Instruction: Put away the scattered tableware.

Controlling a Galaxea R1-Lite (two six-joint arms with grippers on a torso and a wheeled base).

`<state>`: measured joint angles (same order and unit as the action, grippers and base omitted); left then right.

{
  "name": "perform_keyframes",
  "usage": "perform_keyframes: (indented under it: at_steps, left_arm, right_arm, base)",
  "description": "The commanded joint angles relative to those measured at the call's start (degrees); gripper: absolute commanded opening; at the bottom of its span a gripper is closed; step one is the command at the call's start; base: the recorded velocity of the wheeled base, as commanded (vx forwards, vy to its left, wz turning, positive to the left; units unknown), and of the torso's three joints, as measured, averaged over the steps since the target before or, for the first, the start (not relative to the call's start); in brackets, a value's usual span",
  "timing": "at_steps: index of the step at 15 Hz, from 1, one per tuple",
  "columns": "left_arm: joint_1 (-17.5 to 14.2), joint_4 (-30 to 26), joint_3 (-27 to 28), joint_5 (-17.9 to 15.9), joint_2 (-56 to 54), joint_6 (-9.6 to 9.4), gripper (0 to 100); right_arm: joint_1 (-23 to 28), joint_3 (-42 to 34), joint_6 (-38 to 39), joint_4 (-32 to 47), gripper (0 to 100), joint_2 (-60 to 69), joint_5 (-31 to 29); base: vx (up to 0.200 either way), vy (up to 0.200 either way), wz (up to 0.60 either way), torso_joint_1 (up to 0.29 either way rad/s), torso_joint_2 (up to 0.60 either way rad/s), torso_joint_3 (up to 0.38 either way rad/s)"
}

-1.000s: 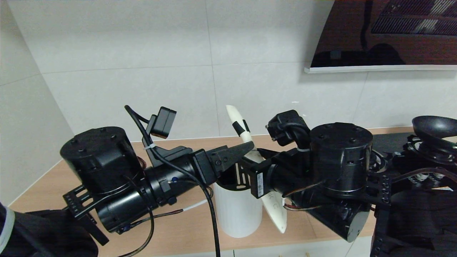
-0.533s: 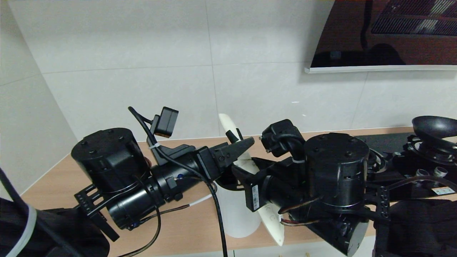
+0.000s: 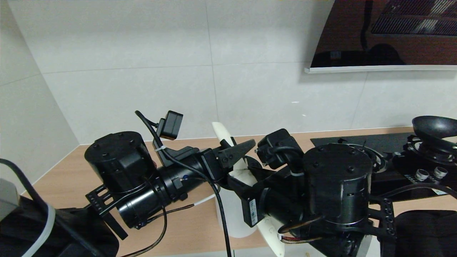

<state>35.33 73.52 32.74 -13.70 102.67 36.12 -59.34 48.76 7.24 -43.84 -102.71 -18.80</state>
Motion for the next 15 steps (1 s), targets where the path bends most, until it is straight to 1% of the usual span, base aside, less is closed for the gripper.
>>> perform_keyframes:
  at_steps: [1,6,7,15]
  left_arm:
    - [0.00,-0.04,0.04,-0.01,-0.01,0.00,100]
    - [0.00,0.04,-0.14,0.08,0.07,-0.17,100]
    - [0.00,0.04,-0.14,-0.01,0.07,-0.17,0]
    - [0.00,-0.04,-0.22,-0.01,0.25,-0.26,0]
  right_arm:
    - [-0.33,-0.33,-0.03,-0.02,0,0.40,-0.01]
    - [-0.86,-1.57,-0.30,-0.02,0,0.75,0.08]
    - [-0.95,-1.57,-0.30,-0.02,0,0.75,0.08]
    - [-0.95,-1.57,-0.21,-0.02,0,1.02,0.08]
  base:
    - [0.000,0.000,0.00,0.000,0.00,0.000]
    - [0.000,0.000,0.00,0.000,0.00,0.000]
    - [0.000,0.000,0.00,0.000,0.00,0.000]
    - [0.000,0.000,0.00,0.000,0.00,0.000]
